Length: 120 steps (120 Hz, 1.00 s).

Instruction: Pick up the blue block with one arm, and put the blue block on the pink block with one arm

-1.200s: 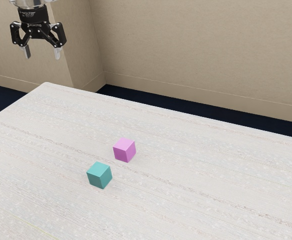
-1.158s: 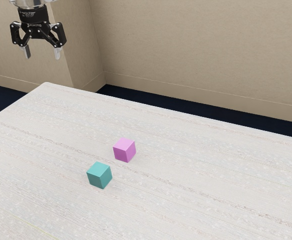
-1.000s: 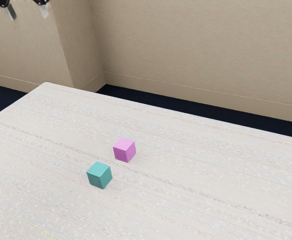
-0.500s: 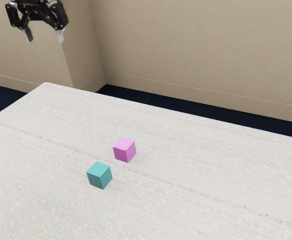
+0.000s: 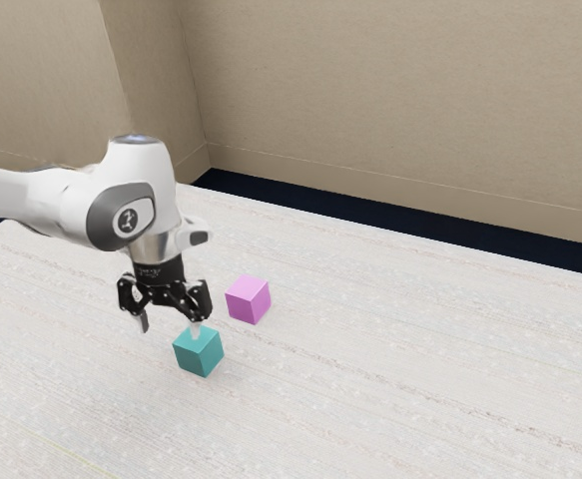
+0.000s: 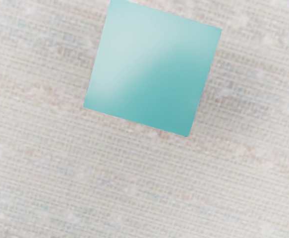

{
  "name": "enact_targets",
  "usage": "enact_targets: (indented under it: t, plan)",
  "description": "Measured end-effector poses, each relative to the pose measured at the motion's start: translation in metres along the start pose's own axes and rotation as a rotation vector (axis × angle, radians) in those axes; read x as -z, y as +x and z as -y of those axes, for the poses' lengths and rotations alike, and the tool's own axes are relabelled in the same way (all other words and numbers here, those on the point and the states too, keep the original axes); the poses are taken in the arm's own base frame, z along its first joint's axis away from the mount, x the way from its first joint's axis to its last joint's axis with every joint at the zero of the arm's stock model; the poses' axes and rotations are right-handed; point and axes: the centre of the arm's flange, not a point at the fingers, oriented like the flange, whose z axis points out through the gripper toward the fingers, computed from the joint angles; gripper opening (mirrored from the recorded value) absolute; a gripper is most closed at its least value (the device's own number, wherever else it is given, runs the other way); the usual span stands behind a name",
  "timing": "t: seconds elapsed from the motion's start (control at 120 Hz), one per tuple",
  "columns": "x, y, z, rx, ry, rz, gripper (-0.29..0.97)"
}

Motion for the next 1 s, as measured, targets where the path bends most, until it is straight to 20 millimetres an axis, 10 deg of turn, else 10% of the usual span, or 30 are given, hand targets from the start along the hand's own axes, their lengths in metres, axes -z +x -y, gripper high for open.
enact_targets:
  t: [0.333, 1.0]
  plan:
    - [-0.026, 0.005, -0.027, -0.193, 0.11, -0.302, 0.68]
    - [-0.073, 0.017, -0.008, -0.253, 0.067, -0.413, 0.68]
